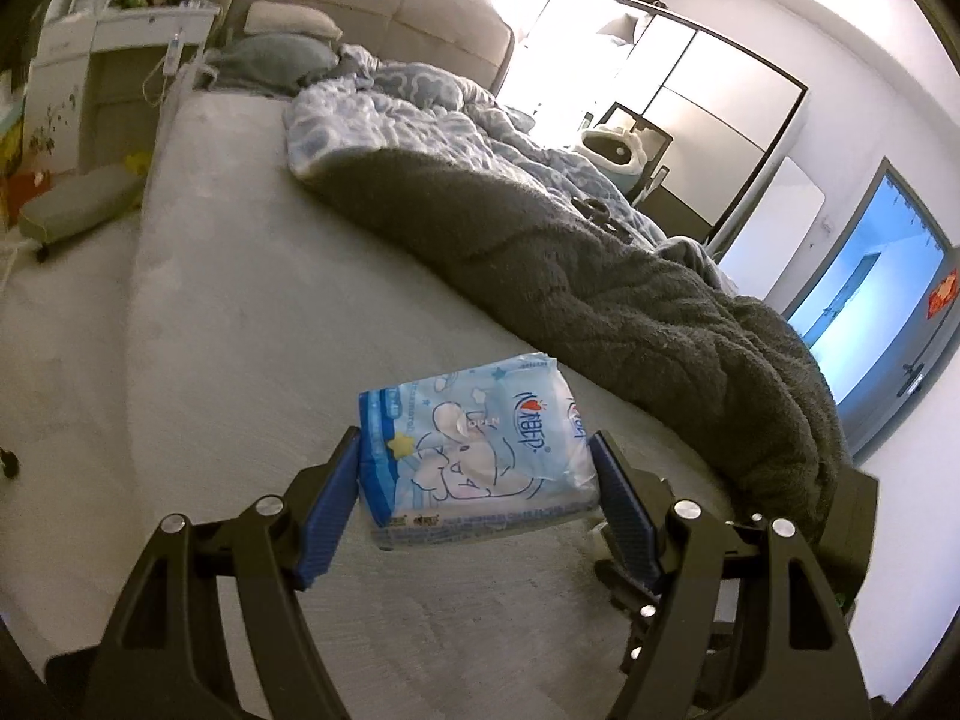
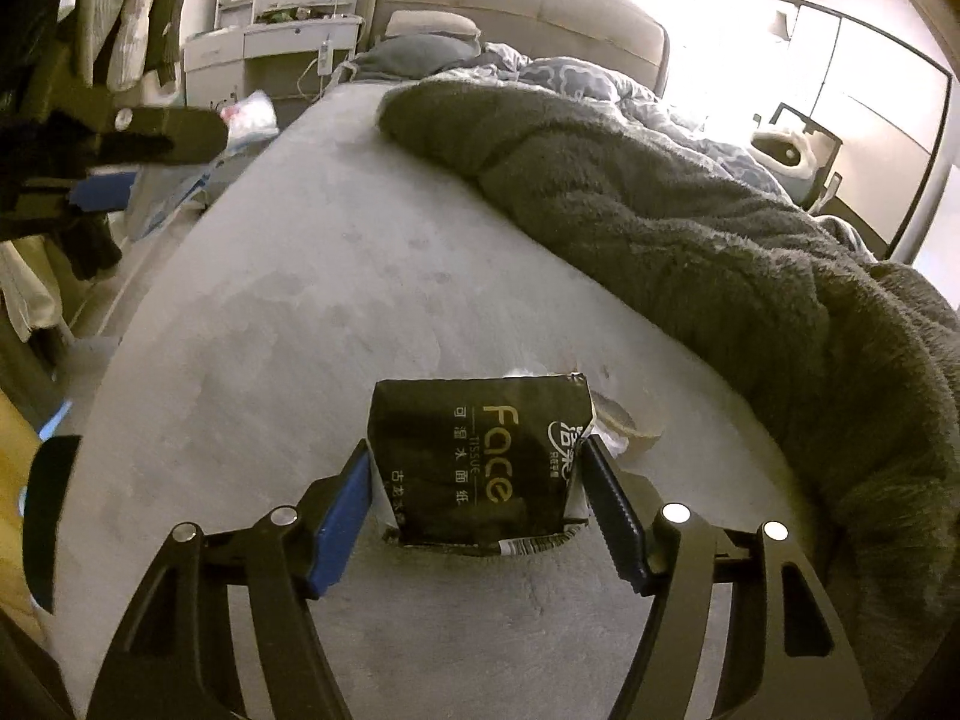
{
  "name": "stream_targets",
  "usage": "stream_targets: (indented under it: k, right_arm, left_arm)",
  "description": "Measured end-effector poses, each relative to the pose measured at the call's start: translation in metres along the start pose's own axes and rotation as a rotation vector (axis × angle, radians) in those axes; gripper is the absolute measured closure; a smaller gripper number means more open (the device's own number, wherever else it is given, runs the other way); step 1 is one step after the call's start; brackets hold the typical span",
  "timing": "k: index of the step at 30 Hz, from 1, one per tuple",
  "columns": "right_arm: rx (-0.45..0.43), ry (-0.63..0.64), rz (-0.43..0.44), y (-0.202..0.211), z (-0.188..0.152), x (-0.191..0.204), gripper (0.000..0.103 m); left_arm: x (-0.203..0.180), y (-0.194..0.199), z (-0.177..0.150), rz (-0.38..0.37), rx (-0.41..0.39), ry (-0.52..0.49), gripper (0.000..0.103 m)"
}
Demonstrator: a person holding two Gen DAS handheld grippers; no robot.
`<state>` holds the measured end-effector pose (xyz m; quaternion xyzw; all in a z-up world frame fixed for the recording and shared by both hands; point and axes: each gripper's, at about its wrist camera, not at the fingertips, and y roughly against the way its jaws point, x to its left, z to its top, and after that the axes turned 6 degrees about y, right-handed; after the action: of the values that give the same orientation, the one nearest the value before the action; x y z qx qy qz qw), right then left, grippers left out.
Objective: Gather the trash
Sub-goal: 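Close the right gripper on the black 'Face' tissue bag, then carry the tissue pack over the black bin while the right gripper holds the black bag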
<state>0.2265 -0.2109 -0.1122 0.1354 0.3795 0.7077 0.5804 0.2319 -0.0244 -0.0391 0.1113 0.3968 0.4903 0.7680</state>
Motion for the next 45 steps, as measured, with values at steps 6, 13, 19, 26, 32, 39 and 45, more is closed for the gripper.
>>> stream_targets:
  k: [6, 13, 19, 26, 32, 39, 45]
  right_arm:
    - [-0.038, -0.046, 0.050, 0.018, 0.013, -0.005, 0.034]
    - [-0.066, -0.150, 0.181, 0.030, 0.020, -0.008, 0.034]
    - [-0.077, -0.194, 0.254, 0.037, 0.024, -0.002, 0.034]
    - [-0.091, -0.214, 0.304, 0.048, 0.029, 0.006, 0.034]
    - [-0.079, -0.248, 0.365, 0.046, 0.031, 0.019, 0.034]
    - [-0.054, -0.267, 0.423, 0.043, 0.027, 0.038, 0.034]
    - [-0.033, -0.294, 0.481, 0.044, 0.022, 0.055, 0.034]
  left_arm:
    - [-0.004, 0.017, -0.001, 0.026, -0.020, -0.038, 0.026]
    - [-0.001, 0.034, -0.012, 0.090, -0.036, -0.082, 0.026]
    - [0.015, 0.042, -0.030, 0.175, -0.026, -0.096, 0.026]
    - [0.038, 0.055, -0.050, 0.263, -0.018, -0.069, 0.026]
    - [0.053, 0.069, -0.067, 0.342, -0.007, -0.044, 0.026]
    - [0.069, 0.089, -0.095, 0.420, 0.012, -0.065, 0.026]
    - [0.090, 0.106, -0.112, 0.489, 0.030, -0.060, 0.026]
